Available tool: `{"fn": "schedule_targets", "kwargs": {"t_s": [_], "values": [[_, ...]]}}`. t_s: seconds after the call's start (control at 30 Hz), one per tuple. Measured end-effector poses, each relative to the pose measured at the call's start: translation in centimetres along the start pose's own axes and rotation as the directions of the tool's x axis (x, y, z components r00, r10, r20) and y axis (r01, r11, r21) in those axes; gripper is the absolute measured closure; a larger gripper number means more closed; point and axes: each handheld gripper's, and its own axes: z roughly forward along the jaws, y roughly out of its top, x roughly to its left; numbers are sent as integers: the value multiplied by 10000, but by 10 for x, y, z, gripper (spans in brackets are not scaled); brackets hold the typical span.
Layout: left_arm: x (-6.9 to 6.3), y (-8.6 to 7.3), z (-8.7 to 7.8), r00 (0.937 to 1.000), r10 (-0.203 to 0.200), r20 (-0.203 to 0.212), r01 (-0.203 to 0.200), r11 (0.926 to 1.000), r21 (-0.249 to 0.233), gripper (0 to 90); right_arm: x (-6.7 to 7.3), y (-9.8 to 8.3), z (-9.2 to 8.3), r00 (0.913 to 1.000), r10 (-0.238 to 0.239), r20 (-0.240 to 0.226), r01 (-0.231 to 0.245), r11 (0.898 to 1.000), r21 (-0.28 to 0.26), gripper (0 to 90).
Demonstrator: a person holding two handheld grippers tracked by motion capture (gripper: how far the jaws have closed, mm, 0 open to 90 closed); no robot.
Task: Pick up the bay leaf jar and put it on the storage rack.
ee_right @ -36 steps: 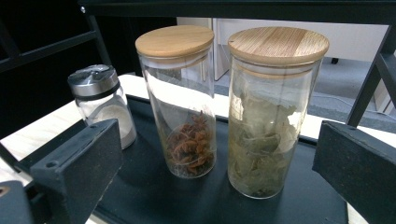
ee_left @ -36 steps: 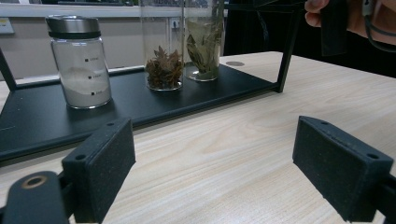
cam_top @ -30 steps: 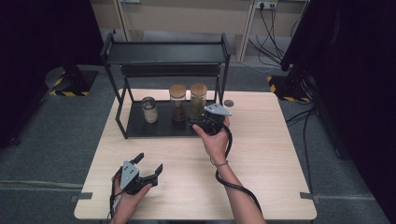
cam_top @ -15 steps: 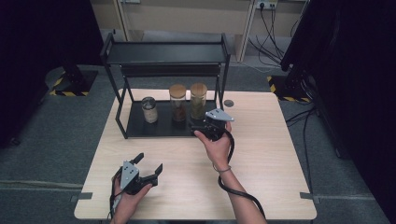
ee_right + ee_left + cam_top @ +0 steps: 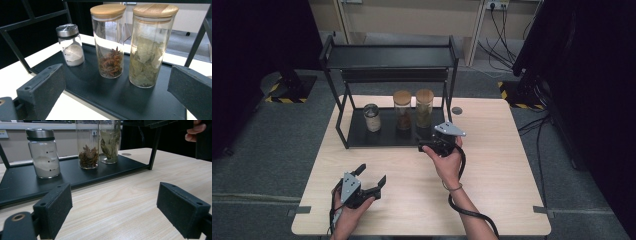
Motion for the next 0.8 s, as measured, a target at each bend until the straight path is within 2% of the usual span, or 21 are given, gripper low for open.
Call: {"fn": "schedule_targets", "kwargs": {"t_s": [0.8], "values": [[0,0,0,10000,-4,-41,4,10000,-16,127,-6,-20,-22,9999,-53,129,52,9999,87,16]]}}
